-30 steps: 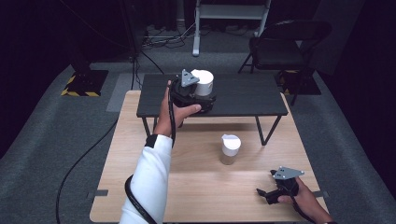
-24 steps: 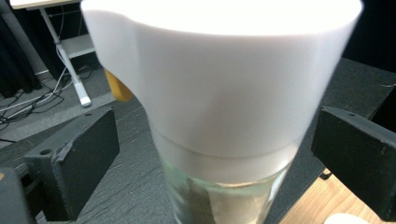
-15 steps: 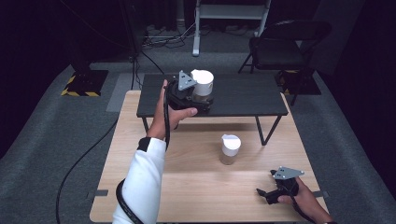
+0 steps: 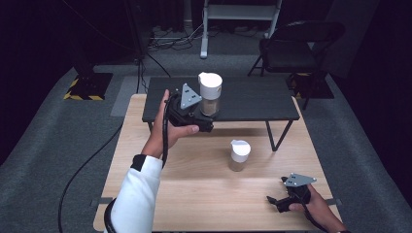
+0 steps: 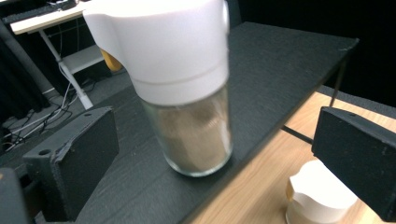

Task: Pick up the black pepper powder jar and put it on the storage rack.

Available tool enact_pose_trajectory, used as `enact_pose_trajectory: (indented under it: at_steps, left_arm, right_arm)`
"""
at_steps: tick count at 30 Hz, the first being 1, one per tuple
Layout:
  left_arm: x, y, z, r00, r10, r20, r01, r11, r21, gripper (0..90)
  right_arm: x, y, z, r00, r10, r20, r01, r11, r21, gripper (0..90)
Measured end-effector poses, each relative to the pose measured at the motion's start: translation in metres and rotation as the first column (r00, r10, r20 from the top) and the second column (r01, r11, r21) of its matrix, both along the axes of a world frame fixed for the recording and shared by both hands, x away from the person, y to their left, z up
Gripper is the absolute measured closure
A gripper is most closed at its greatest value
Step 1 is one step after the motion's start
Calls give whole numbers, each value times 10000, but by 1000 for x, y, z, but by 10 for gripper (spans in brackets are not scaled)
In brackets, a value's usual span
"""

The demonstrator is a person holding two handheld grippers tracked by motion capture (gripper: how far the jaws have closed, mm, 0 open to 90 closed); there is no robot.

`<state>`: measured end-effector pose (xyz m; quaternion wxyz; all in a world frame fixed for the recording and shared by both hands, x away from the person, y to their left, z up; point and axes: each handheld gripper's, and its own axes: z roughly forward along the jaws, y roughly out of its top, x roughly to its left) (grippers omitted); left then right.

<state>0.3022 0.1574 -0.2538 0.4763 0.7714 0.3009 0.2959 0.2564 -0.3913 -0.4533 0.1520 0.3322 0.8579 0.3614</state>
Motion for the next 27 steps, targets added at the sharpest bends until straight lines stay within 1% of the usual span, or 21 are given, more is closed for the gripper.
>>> enact_pose_trajectory:
  at_steps: [2,6,8,10,12,14,19,22,27]
  left_arm:
    - [-4,2,-3,10000,-29,17,29,10000,-34,5]
    - [-15,7,-9,9997,-209,85,208,9997,110,5]
    - [-19,10,-13,9995,-322,44,321,9994,130,5]
    - [-24,11,-16,9994,-349,17,349,9991,241,5]
    - [-27,12,-21,9992,-400,-52,401,9990,199,5]
    - [-31,12,-24,9990,-440,-35,441,9984,367,6]
    - [-40,16,-31,9988,-479,-47,480,9979,432,5]
    - [-45,18,-35,9986,-529,-84,533,9971,552,5]
    - [-55,25,-48,9975,-671,-221,685,9951,714,5]
  right_arm:
    - [0,0,0,10000,-1,0,1,10000,1,0]
    - [0,0,0,10000,-7,-11,7,10000,4,0]
    - [0,0,0,10000,0,-7,0,10000,-5,0]
    - [0,0,0,10000,0,-6,0,10000,-5,0]
    - [0,0,0,10000,-2,-8,2,10000,-4,0]
    - [0,0,0,10000,0,-7,0,10000,-3,0]
    - [0,0,0,10000,-13,-6,13,10000,-5,0]
    - [0,0,0,10000,-17,0,17,10000,-8,0]
    - [-1,0,0,10000,-28,1,28,10000,-6,0]
